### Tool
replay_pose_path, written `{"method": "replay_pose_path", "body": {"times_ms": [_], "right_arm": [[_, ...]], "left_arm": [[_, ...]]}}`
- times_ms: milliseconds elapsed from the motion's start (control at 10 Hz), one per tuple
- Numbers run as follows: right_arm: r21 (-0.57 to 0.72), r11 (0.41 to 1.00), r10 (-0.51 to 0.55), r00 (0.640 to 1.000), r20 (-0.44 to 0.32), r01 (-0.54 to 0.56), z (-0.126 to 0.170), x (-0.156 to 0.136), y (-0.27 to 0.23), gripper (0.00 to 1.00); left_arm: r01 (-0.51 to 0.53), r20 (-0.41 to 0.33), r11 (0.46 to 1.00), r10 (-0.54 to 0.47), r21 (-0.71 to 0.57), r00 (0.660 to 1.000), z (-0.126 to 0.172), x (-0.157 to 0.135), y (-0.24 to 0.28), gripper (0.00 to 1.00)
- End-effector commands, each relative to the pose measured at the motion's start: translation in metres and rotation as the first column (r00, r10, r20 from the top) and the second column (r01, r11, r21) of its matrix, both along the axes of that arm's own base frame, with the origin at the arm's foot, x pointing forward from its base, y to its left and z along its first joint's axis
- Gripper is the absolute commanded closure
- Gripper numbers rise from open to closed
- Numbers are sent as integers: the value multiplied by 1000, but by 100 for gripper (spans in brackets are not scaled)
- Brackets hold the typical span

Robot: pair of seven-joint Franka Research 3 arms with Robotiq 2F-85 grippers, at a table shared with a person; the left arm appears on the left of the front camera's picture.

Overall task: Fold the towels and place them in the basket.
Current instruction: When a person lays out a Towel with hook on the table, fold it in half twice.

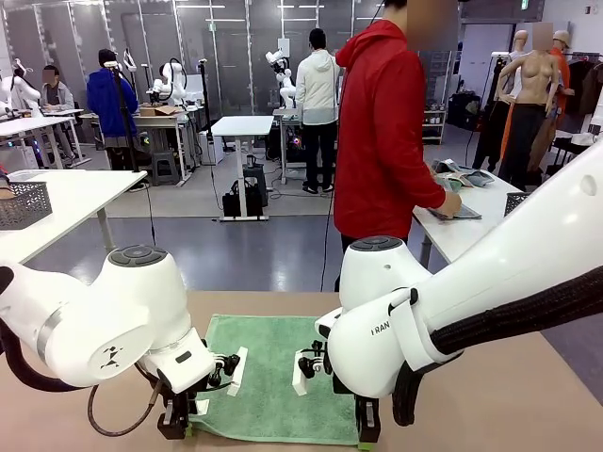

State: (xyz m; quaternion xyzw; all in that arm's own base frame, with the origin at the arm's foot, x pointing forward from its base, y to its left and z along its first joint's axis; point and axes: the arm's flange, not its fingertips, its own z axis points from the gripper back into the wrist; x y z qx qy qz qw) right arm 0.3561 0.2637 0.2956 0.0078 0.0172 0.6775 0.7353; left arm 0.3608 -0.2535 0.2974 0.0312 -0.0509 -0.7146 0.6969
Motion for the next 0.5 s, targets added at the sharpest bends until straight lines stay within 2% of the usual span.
{"method": "replay_pose_path", "body": {"times_ms": [0, 100, 200, 300, 400], "right_arm": [[17, 1000, 13, 1000, -8, -13, -5, 7, 0, 73], [19, 1000, 11, 1000, -9, -11, -7, 7, -1, 93], [24, 1000, 9, 1000, -13, -9, -9, 7, -1, 79], [27, 1000, 8, 1000, -16, -8, -9, 7, -1, 100], [26, 1000, 7, 1000, -19, -7, -9, 6, -2, 99]], "left_arm": [[-21, 6, 999, 21, 41, 1000, -7, 0, 3, 57], [-22, 7, 999, 21, 42, 1000, -7, 0, 3, 57], [-23, 25, 998, 21, 51, 999, -7, -1, 3, 59], [-23, 29, 997, 21, 74, 999, -8, -1, 2, 77], [-23, 25, 997, 21, 69, 999, -7, -2, 2, 79]]}}
